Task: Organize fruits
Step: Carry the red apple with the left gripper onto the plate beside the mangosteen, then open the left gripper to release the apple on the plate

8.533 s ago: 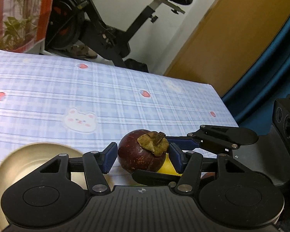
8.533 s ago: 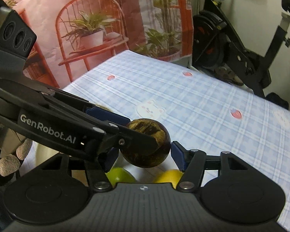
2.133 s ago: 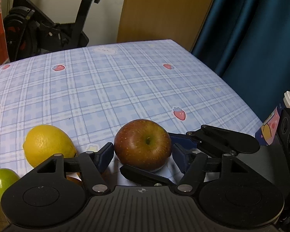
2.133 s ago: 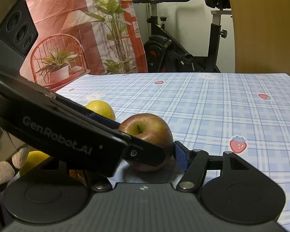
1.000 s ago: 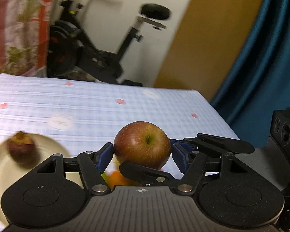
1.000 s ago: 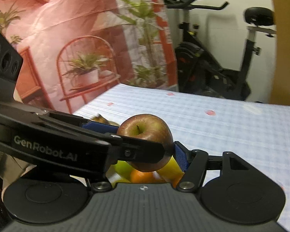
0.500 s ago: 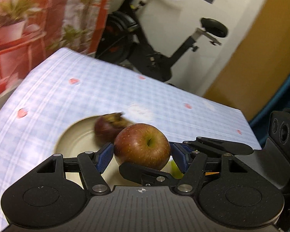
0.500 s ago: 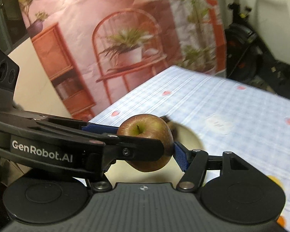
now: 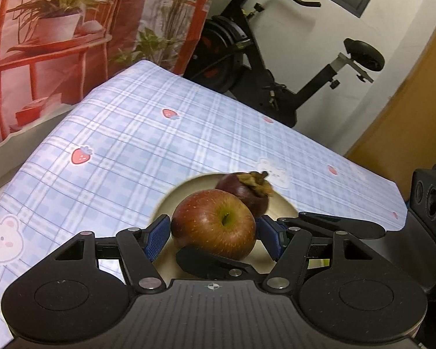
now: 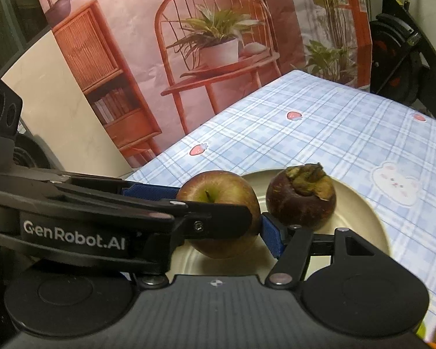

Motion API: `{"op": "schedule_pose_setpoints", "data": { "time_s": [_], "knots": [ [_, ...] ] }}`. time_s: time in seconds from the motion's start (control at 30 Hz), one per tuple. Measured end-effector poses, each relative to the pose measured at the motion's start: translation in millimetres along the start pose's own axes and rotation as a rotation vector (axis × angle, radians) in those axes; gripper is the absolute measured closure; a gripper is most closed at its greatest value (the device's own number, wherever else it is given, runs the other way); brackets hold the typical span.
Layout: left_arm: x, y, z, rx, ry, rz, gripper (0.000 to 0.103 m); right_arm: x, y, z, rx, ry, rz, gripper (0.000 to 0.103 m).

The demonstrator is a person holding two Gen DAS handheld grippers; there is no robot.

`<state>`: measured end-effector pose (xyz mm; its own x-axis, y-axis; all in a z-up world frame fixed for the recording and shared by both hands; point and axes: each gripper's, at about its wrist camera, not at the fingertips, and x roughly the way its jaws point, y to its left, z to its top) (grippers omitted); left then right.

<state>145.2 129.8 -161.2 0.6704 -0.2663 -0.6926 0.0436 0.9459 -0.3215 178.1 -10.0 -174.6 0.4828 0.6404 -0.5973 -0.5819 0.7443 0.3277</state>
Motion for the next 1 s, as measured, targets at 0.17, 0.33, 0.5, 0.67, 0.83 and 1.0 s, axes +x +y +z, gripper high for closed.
{"op": "schedule_pose_setpoints", "data": {
  "time_s": [0.17,0.33,0.5,0.67,0.83,1.0],
  "knots": [
    [3,4,-3,0.015,-0.009,0.009,0.035,12,0,1,0.016,0.006,-0.010,0.038],
    [7,4,-3,0.020,-0.011,0.023,0.035,17,-2,1,0.001,0.018,-0.027,0.038],
    [9,4,-4,0.029,-0.017,0.032,0.035,21,-2,1,-0.012,0.022,-0.032,0.038],
    [10,4,-4,0.031,-0.021,0.043,0.034,22,-3,0,-0.018,0.014,-0.030,0.038],
    [9,1,-3,0.040,-0.022,0.056,0.033,22,-2,1,-0.022,0.022,-0.030,0.037],
    [-2,-2,2,0.023,-0.053,0.058,0.033,13,-2,0,-0.019,0.021,-0.026,0.037]
  ]
}}
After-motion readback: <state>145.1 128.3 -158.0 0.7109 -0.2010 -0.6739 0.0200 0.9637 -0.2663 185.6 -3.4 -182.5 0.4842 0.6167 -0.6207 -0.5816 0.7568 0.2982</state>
